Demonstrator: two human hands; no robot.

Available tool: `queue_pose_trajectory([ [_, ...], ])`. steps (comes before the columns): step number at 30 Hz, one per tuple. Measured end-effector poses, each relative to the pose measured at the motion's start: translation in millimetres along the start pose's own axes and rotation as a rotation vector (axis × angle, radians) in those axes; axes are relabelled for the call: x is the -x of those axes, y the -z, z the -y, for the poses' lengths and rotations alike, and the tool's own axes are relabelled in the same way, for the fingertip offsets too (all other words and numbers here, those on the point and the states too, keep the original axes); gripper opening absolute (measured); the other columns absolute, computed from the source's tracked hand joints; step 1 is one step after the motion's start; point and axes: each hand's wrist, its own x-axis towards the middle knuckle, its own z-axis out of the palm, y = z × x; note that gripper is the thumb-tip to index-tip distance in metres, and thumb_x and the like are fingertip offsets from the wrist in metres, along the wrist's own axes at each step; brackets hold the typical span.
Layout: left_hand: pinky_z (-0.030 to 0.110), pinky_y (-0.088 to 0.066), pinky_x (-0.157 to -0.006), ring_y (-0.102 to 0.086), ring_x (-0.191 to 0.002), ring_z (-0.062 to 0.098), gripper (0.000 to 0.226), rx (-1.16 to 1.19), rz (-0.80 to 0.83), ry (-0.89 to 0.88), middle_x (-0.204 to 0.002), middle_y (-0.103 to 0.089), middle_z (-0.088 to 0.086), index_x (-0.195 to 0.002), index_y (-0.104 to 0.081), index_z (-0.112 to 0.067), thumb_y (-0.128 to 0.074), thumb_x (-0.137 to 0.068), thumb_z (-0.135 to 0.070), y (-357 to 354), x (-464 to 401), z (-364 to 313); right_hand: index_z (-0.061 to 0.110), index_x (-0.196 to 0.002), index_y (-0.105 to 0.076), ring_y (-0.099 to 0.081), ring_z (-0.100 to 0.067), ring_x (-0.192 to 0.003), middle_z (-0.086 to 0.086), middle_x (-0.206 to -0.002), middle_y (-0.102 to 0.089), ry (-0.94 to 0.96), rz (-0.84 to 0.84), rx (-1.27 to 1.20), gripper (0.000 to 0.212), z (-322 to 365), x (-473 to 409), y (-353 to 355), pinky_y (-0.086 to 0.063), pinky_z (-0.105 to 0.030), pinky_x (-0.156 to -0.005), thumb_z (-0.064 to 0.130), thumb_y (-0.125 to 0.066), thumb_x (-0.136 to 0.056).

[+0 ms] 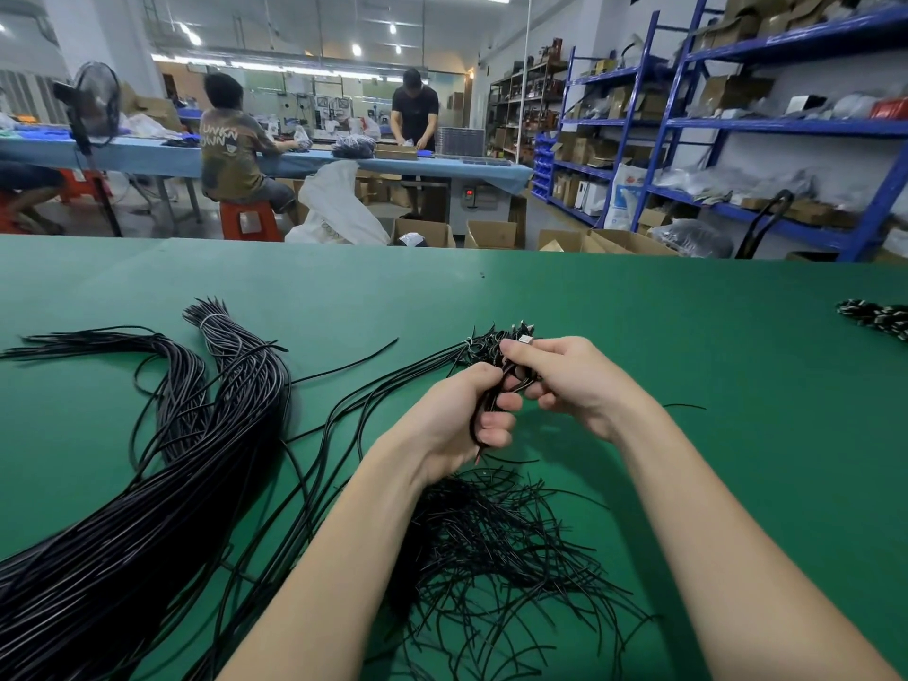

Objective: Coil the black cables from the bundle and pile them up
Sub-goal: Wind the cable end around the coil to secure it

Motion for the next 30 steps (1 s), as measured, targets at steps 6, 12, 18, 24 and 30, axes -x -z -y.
queue_pose_trajectory([
  [6, 0.016, -0.031, -0.042, -0.033, -0.049, 0.007, 0.023, 0.025, -0.044, -0.035, -0.066, -0.050, 0.004, -0.084, -0.043, -0.012, -0.039, -0.107, -0.009, 1.5, -1.6, 0.2, 0.015, -0.077, -0.079, -0.059, -0.007, -0.048, -0.001, -0.067, -0.072, -0.038, 0.006, -0.118, 0.012, 1.7, 4.5, 1.2, -0.049, -0.014, -0.048, 0.024, -0.081, -0.085],
  [12, 0.022, -0.057, -0.058, -0.056, -0.054, 0.008, 0.013, -0.039, -0.155, -0.064, -0.069, -0.066, 0.005, -0.089, -0.065, -0.005, -0.058, -0.099, -0.008, 1.6, -4.7, 5.1, 0.005, -0.079, -0.075, -0.058, -0.008, -0.044, -0.005, -0.065, -0.072, -0.024, -0.094, -0.093, 0.011, -0.6, -1.8, 0.1, -0.056, -0.017, -0.054, 0.011, -0.081, -0.085],
  [18, 0.028, -0.061, -0.064, -0.070, -0.064, 0.013, 0.011, 0.071, -0.134, -0.013, -0.073, -0.071, 0.011, -0.101, -0.068, 0.004, -0.064, -0.094, -0.002, 9.3, -4.9, 2.9, 0.007, -0.059, -0.072, -0.056, -0.009, -0.044, -0.002, -0.062, -0.071, -0.028, -0.049, -0.071, 0.026, 3.6, -4.1, 10.2, -0.054, -0.016, -0.051, 0.005, -0.083, -0.082],
  [24, 0.023, -0.059, -0.058, -0.074, -0.067, 0.019, 0.011, 0.106, -0.243, -0.042, -0.077, -0.075, 0.015, -0.067, -0.079, -0.002, -0.079, -0.078, 0.000, 12.8, -4.9, 2.8, 0.003, -0.081, -0.070, -0.054, -0.009, -0.045, -0.002, -0.063, -0.070, -0.038, -0.062, -0.256, 0.010, 0.9, -0.9, 6.8, -0.053, -0.016, -0.052, 0.004, -0.079, -0.084],
  [30, 0.021, -0.059, -0.060, -0.073, -0.065, 0.017, 0.016, 0.147, -0.284, -0.041, -0.078, -0.075, 0.015, -0.064, -0.079, -0.003, -0.077, -0.079, 0.001, 13.7, -5.7, 3.9, 0.003, -0.096, -0.072, -0.060, -0.009, -0.051, -0.008, -0.082, -0.071, -0.020, -0.124, -0.253, 0.016, -1.5, 2.7, -3.1, -0.054, -0.020, -0.061, 0.012, -0.080, -0.086],
])
